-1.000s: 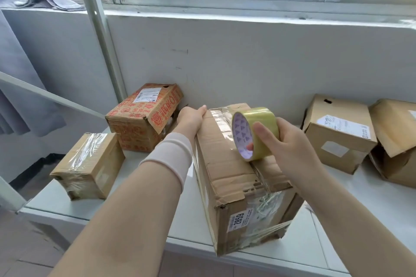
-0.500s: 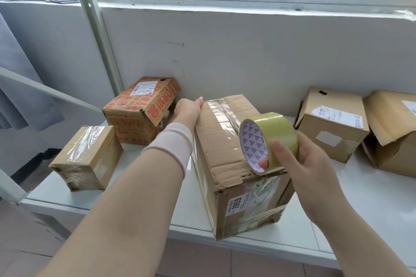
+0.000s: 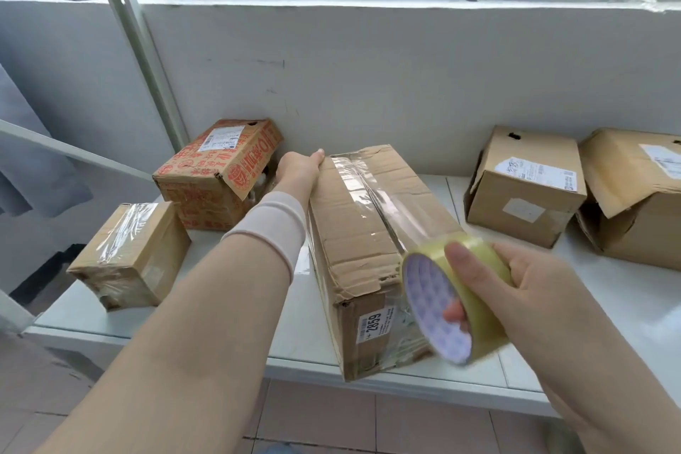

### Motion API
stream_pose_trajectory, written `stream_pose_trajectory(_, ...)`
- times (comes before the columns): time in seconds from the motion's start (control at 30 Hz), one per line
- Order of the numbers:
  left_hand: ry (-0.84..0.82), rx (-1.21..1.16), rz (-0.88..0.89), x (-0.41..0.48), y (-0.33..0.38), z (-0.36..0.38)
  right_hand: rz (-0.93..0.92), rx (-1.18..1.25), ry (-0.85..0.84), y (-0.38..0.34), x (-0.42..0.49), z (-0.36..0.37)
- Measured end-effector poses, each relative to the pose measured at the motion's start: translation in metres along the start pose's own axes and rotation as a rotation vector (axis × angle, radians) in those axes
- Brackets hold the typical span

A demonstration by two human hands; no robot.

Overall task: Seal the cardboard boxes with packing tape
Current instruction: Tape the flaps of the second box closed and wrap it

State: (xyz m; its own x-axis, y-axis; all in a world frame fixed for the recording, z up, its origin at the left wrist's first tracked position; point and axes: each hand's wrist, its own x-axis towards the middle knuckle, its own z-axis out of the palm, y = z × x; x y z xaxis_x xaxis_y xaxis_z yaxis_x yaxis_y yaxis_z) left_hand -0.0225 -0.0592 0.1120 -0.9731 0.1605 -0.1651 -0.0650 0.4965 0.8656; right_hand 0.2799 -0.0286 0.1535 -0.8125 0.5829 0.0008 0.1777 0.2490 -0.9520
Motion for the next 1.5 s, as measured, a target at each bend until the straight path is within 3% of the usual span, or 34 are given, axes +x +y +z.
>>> stream_pose_trajectory(0.13,-0.008,-0.008,-0.012,0.003,-0.002,0.002,0.169,-0.061,-0.073,0.022,-0.011,0.006)
stream_pose_trajectory(0.3,0.014,0.026,0.015,0.004,-0.004,0.001,0.201,-0.019,-0.013,0.041,-0.008,0.014)
stream_pose_trajectory(0.37,0.060,0.116,0.134,0.000,-0.005,-0.002,0.192,-0.022,0.005,0.046,-0.008,0.018)
stream_pose_trajectory(0.47,0.097,0.382,0.521,-0.029,-0.004,-0.014,0.164,-0.014,0.027,0.052,-0.007,0.019)
stream_pose_trajectory(0.53,-0.070,0.431,0.743,-0.066,-0.004,-0.022,0.146,0.028,0.033,0.051,-0.005,0.021)
stream_pose_trajectory(0.6,-0.268,0.446,0.843,-0.107,-0.006,-0.024,0.117,0.089,0.037,0.049,0.000,0.028)
stream_pose_trajectory(0.7,-0.465,0.646,0.776,-0.135,-0.009,-0.013,0.075,0.155,0.036,0.045,0.013,0.047)
stream_pose_trajectory(0.83,-0.491,0.897,0.829,-0.118,-0.013,-0.008,0.027,0.214,-0.097,0.055,0.025,0.053)
stream_pose_trajectory(0.93,-0.497,0.924,0.865,-0.106,-0.016,-0.005,-0.040,0.162,-0.163,0.075,0.014,0.054)
stream_pose_trajectory(1.07,-0.523,0.957,0.857,-0.107,-0.015,0.000,-0.059,0.197,-0.047,0.079,0.005,0.059)
stream_pose_trajectory(1.37,-0.475,0.932,0.882,-0.107,-0.018,0.000,0.221,0.214,-0.042,0.096,0.011,0.075)
stream_pose_trajectory(1.43,-0.434,0.838,0.892,-0.110,-0.018,-0.005,0.227,0.235,-0.046,0.097,0.015,0.080)
stream_pose_trajectory(1.5,-0.228,0.531,1.008,-0.123,-0.028,-0.012,0.221,0.250,-0.043,0.100,0.015,0.083)
